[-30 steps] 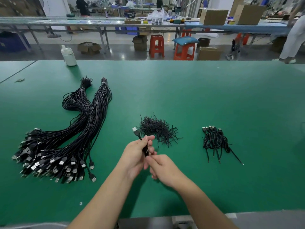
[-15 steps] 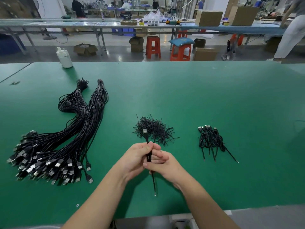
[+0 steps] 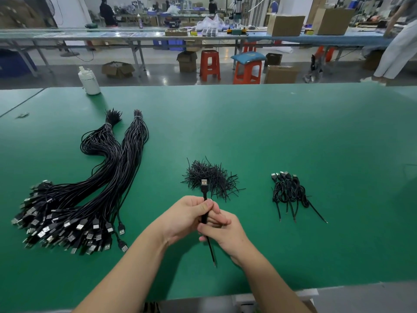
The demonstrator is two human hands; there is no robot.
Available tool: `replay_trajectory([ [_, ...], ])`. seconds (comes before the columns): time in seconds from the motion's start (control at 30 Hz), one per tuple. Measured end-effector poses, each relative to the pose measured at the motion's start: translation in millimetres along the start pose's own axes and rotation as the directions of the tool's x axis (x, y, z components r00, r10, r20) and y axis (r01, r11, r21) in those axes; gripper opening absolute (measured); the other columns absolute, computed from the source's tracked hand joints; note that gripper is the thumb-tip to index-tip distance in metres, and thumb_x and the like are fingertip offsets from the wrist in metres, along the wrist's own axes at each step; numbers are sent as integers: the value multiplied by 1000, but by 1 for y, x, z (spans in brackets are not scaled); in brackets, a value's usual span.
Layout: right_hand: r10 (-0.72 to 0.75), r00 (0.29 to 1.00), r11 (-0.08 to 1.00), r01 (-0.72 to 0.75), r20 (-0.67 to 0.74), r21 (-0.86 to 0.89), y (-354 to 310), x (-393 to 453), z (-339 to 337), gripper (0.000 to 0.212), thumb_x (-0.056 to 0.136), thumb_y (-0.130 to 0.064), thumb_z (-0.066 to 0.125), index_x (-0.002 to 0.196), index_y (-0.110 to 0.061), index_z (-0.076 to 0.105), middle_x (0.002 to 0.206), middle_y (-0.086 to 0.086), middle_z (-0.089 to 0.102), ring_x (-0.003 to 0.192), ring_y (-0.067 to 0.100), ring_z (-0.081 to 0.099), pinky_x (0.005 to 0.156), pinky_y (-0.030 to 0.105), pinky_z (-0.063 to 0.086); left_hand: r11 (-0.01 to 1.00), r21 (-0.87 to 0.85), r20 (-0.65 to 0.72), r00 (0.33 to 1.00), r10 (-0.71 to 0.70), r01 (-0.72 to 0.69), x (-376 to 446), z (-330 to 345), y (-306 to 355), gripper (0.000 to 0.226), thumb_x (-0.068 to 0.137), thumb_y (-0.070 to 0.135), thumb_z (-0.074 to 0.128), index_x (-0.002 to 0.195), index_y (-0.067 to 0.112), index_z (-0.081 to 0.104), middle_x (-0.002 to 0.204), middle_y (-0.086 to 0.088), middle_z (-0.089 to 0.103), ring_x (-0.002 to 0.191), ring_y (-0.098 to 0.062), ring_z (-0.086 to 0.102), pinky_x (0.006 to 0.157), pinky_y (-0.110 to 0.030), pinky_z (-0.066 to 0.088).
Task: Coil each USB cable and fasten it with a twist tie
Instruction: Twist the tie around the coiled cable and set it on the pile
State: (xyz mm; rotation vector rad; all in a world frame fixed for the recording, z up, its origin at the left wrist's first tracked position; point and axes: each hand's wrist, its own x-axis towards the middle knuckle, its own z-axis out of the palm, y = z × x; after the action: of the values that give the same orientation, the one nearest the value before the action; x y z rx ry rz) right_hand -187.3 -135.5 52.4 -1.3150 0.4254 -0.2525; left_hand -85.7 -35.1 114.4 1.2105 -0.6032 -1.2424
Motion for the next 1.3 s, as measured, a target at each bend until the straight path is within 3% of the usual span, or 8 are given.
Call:
replay_trajectory([
  [0.23,-14,999,998,11,44,59,8,1,3,35,69,-11,84,96,3,68,79,10,67,77,17,64,70,33,57,993,109,51,997,-57,51,-3,0,8,32,97,26,52,90,-1,67,103,-27,71,78,-26,67,53,-30,44],
  [0.43,-61,998,998,60,23,15,3,5,0,41,69,-11,83,93,12,60,72,10,54,72,18,56,72,34,57,995,54,54,995,-82,79,1,-3,16,30,96,26,53,87,1,67,98,-24,73,73,-23,68,58,-31,43],
  [0.57,-74,997,994,73,-11,-78,1,2,-3,39,70,-14,80,94,9,61,77,12,61,75,19,59,76,37,54,978,189,18,995,-96,90,4,-1,18,31,98,23,53,85,1,69,99,-25,73,89,-29,69,83,-46,47],
  [0.67,-105,994,966,91,-44,-242,1,-1,-7,11,76,-15,76,78,-14,65,72,-3,63,70,11,55,72,32,52,925,365,-106,992,-70,104,6,2,16,35,103,19,49,79,4,72,94,-19,75,91,-29,70,99,-45,49],
  [0.83,-221,974,699,123,-49,-704,-2,-1,-22,5,97,-26,56,97,-24,52,89,-6,58,78,22,60,74,45,54,382,878,-389,895,218,288,11,6,6,35,101,41,48,75,21,63,59,5,55,58,-15,53,54,-29,38],
  [0.93,-175,984,511,115,28,-852,-4,-2,-25,13,105,-33,38,102,-22,43,98,-1,53,85,24,56,77,46,47,461,868,-321,918,235,185,13,1,-5,25,99,44,49,80,30,56,62,7,59,59,-7,57,57,-24,44],
  [1.1,-125,988,484,145,96,-863,-5,-9,-23,24,106,-34,27,114,-21,46,108,2,57,96,22,59,85,45,48,561,828,-208,939,274,20,14,-14,-8,18,86,49,65,83,32,64,58,14,58,51,0,44,52,-17,39],
  [1.3,-66,995,591,99,75,-801,-1,-6,-13,20,106,-28,36,117,-17,49,109,3,58,98,21,56,88,40,46,375,924,-181,948,261,74,23,-18,-5,20,90,39,60,77,25,67,66,6,65,54,-4,48,57,-23,44],
])
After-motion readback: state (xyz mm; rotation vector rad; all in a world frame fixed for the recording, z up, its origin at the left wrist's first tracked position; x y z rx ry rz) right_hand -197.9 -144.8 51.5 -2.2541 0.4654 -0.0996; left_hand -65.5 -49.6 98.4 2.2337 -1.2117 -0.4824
